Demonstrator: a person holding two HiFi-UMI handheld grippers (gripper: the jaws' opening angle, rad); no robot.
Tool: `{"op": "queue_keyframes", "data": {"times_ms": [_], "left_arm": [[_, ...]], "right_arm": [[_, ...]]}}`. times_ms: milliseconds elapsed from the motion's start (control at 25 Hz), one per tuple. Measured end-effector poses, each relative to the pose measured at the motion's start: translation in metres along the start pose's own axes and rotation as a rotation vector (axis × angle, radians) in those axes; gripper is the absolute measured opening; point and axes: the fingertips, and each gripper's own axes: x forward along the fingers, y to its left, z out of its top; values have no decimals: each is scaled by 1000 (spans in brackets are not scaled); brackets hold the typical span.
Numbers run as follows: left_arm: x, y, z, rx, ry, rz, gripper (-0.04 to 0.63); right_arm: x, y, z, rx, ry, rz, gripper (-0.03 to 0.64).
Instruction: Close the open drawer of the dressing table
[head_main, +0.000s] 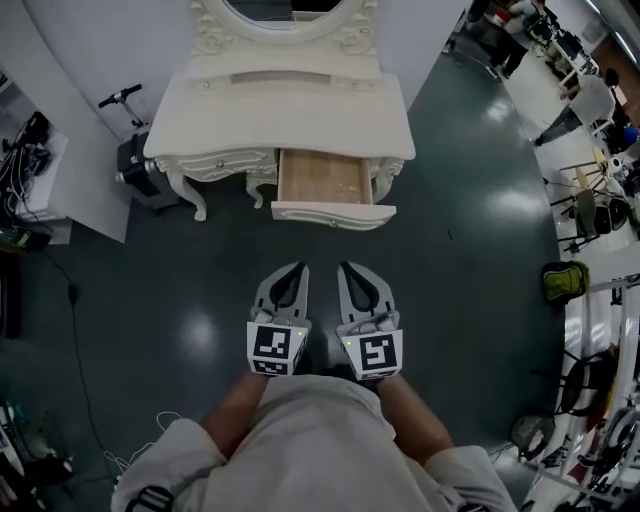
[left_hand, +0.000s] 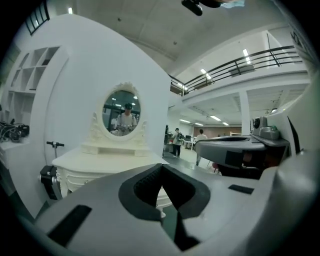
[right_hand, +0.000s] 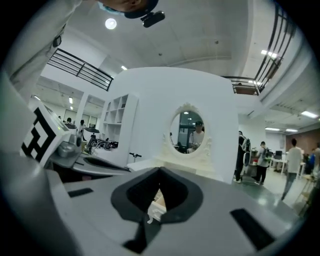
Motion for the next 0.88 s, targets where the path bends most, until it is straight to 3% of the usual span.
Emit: {"op": "queue_keyframes", "data": {"times_ms": [400,560,880], "left_arm": [[18,26,-14,-14,51,-9,5],[37,33,-25,-50,81,4,5],[85,54,-30,-34,141,33,5]], "right_arm": [[32,3,-18,20,66,46,14],[49,-3,-27,24,76,81,14],[101,-29,-49,79,94,156,14]]}}
